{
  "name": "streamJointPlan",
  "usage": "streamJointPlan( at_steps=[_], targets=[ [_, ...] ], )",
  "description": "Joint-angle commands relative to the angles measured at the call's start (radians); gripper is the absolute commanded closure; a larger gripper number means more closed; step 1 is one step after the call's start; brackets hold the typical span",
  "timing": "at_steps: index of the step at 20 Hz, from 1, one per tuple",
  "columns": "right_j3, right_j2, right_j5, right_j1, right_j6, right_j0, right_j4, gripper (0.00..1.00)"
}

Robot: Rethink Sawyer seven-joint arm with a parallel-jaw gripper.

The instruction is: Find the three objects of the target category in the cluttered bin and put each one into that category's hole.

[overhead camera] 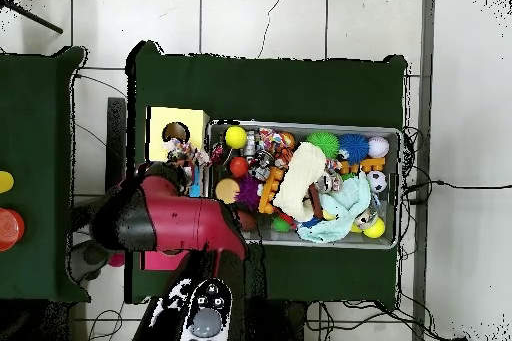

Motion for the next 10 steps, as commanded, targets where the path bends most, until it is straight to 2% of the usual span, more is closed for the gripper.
streamJointPlan(
  at_steps=[1,10],
  targets=[
    [-0.029,-0.004,-0.028,0.048,0.252,-0.001,0.056,1.0],
    [-0.102,-0.09,0.101,0.047,0.254,0.075,0.097,1.0]
  ],
)
